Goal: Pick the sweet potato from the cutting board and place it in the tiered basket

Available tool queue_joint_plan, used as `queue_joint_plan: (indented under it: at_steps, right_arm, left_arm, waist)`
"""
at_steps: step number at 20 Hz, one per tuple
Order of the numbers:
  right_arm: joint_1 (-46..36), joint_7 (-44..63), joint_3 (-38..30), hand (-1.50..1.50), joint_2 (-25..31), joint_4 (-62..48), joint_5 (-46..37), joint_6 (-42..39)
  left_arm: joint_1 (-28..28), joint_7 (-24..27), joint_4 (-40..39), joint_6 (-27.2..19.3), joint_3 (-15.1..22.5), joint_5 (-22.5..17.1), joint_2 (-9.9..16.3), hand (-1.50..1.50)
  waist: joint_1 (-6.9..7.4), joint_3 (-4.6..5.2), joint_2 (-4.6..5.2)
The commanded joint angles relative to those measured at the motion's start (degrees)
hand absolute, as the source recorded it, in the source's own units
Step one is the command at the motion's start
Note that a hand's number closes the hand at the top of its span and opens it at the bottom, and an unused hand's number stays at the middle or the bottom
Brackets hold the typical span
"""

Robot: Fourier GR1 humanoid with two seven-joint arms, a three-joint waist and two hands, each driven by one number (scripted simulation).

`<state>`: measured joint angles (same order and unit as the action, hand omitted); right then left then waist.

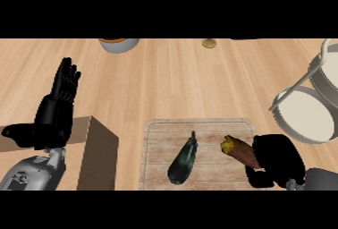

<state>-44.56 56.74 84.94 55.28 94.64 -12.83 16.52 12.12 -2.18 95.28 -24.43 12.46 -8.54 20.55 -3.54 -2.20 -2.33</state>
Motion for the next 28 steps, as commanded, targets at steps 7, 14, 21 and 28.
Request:
queue_joint_plan:
  at_steps: [7, 14, 21, 28]
  right_arm:
    - [-0.01, 7.3, -8.79, 1.5, 17.02, 15.63, -5.44, 5.9]
    - [-4.02, 5.77, -20.78, 1.5, 30.64, 25.66, 2.14, 6.06]
    - [-5.41, 4.27, -30.72, 1.5, 42.08, 29.97, 15.75, 5.54]
    - [-5.79, 0.69, -39.84, 1.5, 43.25, 28.45, 29.88, 7.7]
  left_arm:
    - [-5.53, -0.7, -2.99, -0.44, 2.74, 1.43, -1.83, 0.0]
    - [-4.87, -0.48, -4.47, -1.1, 2.5, 2.23, -2.26, 0.0]
    - [-6.32, -0.8, -2.57, -0.03, 2.51, 1.59, -1.83, 0.0]
    - [-5.01, -0.66, -3.06, -0.28, 4.35, 2.2, -3.25, 0.0]
  waist:
    - [-1.48, 2.39, 0.94]
    - [-2.37, 2.38, 1.42]
    - [-0.87, 2.29, 1.61]
    - [0.29, 2.16, 1.95]
